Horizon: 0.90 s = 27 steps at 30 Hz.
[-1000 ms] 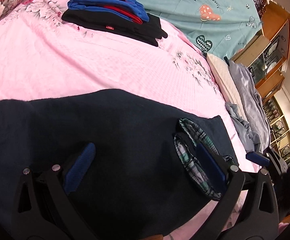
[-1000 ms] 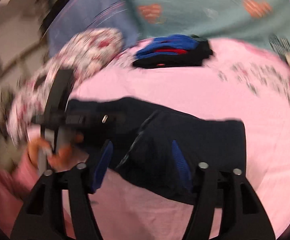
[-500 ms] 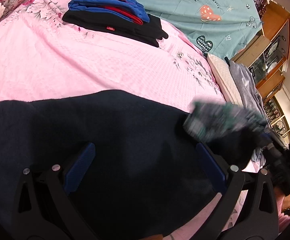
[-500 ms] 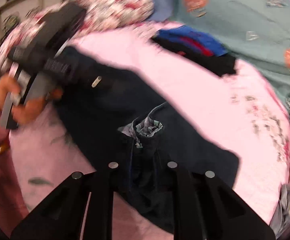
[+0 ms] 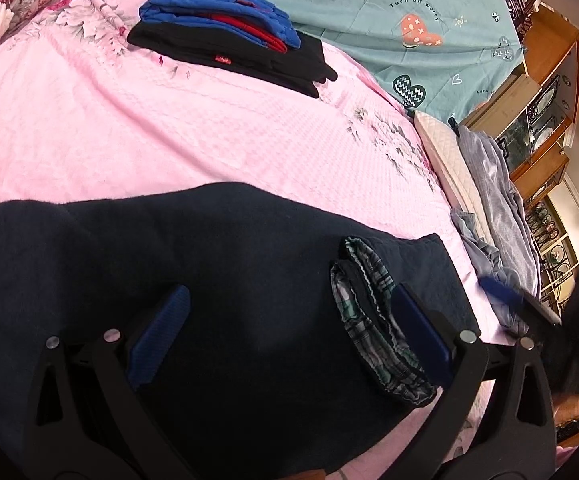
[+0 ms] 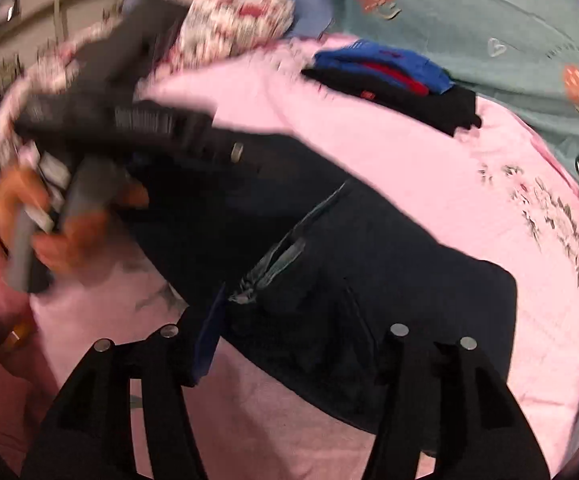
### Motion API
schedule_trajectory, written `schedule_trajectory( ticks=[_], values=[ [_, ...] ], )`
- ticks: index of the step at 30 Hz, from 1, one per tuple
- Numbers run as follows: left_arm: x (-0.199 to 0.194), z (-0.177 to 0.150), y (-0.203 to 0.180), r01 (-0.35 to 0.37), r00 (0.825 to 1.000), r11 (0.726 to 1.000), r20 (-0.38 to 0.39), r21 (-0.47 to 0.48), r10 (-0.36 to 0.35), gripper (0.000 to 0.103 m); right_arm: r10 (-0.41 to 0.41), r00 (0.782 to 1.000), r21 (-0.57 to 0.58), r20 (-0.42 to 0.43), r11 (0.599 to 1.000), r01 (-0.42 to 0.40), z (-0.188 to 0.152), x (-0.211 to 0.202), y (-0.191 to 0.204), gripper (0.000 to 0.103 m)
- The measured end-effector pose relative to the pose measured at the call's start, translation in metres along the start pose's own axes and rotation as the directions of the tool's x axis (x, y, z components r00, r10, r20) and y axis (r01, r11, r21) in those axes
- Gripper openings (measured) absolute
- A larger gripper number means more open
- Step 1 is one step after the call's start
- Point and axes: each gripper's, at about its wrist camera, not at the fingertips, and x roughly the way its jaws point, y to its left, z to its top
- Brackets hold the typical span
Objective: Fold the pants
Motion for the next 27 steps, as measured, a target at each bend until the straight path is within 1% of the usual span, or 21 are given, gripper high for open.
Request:
schedule_trajectory(
  ticks=[2, 3, 4, 5, 6, 7, 8, 9, 10, 11, 12, 13, 14, 15, 16, 17, 18, 20, 22, 25, 27],
  values=[
    [-0.006, -0.001, -0.009, -0.019, 0.999, 0.999, 0.033, 0.034, 0.018, 0.101, 0.009, 0.996, 0.165, 0.086, 0.986, -0.023, 0.001, -0.022, -0.030, 0.066],
    [-0.011, -0.001, -0.018, -0.006, 0.999, 0.998, 0.055, 0.070, 0.002, 0.101, -0.011, 0.991, 0.275, 0.136, 0.961, -0.027, -0.003, -0.033, -0.050, 0.066],
    [-0.015, -0.002, -0.027, 0.013, 0.997, 0.995, 0.068, 0.102, -0.020, 0.101, -0.031, 0.987, 0.353, 0.157, 0.935, -0.027, -0.006, -0.039, -0.068, 0.066],
    [-0.021, -0.004, -0.044, 0.054, 0.994, 0.986, 0.085, 0.157, -0.068, 0.101, -0.038, 0.986, 0.421, 0.164, 0.906, -0.036, -0.007, -0.042, -0.087, 0.066],
    [-0.024, -0.006, -0.057, 0.093, 0.990, 0.976, 0.088, 0.196, -0.112, 0.100, -0.023, 0.985, 0.498, 0.173, 0.865, -0.067, -0.011, -0.042, -0.106, 0.065],
    [-0.026, -0.009, -0.071, 0.138, 0.984, 0.962, 0.080, 0.234, -0.161, 0.100, 0.003, 0.982, 0.559, 0.189, 0.822, -0.110, -0.015, -0.039, -0.120, 0.059],
    [-0.026, -0.014, -0.091, 0.203, 0.972, 0.937, 0.055, 0.285, -0.228, 0.098, 0.035, 0.978, 0.602, 0.207, 0.783, -0.155, -0.017, -0.031, -0.135, 0.052],
    [-0.024, -0.018, -0.102, 0.240, 0.965, 0.920, 0.030, 0.309, -0.262, 0.095, 0.066, 0.974, 0.642, 0.217, 0.742, -0.193, -0.022, -0.022, -0.146, 0.048],
    [-0.017, -0.025, -0.117, 0.300, 0.951, 0.891, -0.031, 0.341, -0.308, 0.085, 0.080, 0.973, 0.671, 0.215, 0.713, -0.206, -0.025, -0.012, -0.154, 0.046],
    [-0.010, -0.031, -0.126, 0.337, 0.940, 0.872, -0.083, 0.355, -0.330, 0.078, 0.089, 0.974, 0.682, 0.210, 0.700, -0.212, -0.027, -0.004, -0.158, 0.045],
    [-0.002, -0.037, -0.131, 0.364, 0.931, 0.858, -0.132, 0.362, -0.339, 0.064, 0.085, 0.980, 0.706, 0.178, 0.683, -0.187, -0.029, 0.008, -0.166, 0.043],
    [0.010, -0.046, -0.135, 0.372, 0.927, 0.852, -0.189, 0.368, -0.324, 0.052, 0.078, 0.988, 0.734, 0.137, 0.661, -0.154, -0.036, 0.013, -0.174, 0.031],
    [0.019, -0.051, -0.133, 0.359, 0.930, 0.858, -0.222, 0.367, -0.294, 0.046, 0.088, 0.987, 0.757, 0.136, 0.634, -0.161, -0.042, 0.017, -0.179, 0.020],
    [0.031, -0.056, -0.127, 0.324, 0.936, 0.876, -0.256, 0.356, -0.242, 0.045, 0.104, 0.982, 0.775, 0.159, 0.603, -0.190, -0.048, 0.016, -0.184, 0.019],
    [0.041, -0.060, -0.116, 0.287, 0.938, 0.901, -0.285, 0.325, -0.196, 0.037, 0.121, 0.977, 0.782, 0.178, 0.585, -0.215, -0.052, 0.014, -0.187, 0.018],
    [0.043, -0.059, -0.107, 0.300, 0.930, 0.913, -0.297, 0.277, -0.215, 0.032, 0.129, 0.972, 0.783, 0.194, 0.576, -0.233, -0.055, 0.013, -0.188, 0.017],
    [0.039, -0.054, -0.098, 0.323, 0.921, 0.921, -0.298, 0.220, -0.252, 0.032, 0.132, 0.971, 0.780, 0.198, 0.579, -0.238, -0.055, 0.011, -0.188, 0.017],
    [0.031, -0.051, -0.081, 0.319, 0.921, 0.933, -0.287, 0.168, -0.263, 0.032, 0.125, 0.972, 0.777, 0.198, 0.585, -0.233, -0.055, 0.012, -0.189, 0.014],
    [0.026, -0.054, -0.071, 0.320, 0.919, 0.936, -0.286, 0.146, -0.270, 0.032, 0.123, 0.972, 0.779, 0.199, 0.582, -0.233, -0.054, 0.014, -0.189, 0.014],
    [0.015, -0.060, -0.073, 0.267, 0.940, 0.942, -0.268, 0.202, -0.209, 0.032, 0.109, 0.976, 0.787, 0.189, 0.578, -0.217, -0.058, 0.004, -0.188, 0.014],
    [0.003, -0.058, -0.082, 0.258, 0.948, 0.937, -0.251, 0.235, -0.198, 0.047, 0.083, 0.980, 0.804, 0.180, 0.562, -0.196, -0.060, -0.007, -0.182, 0.020]
  ],
)
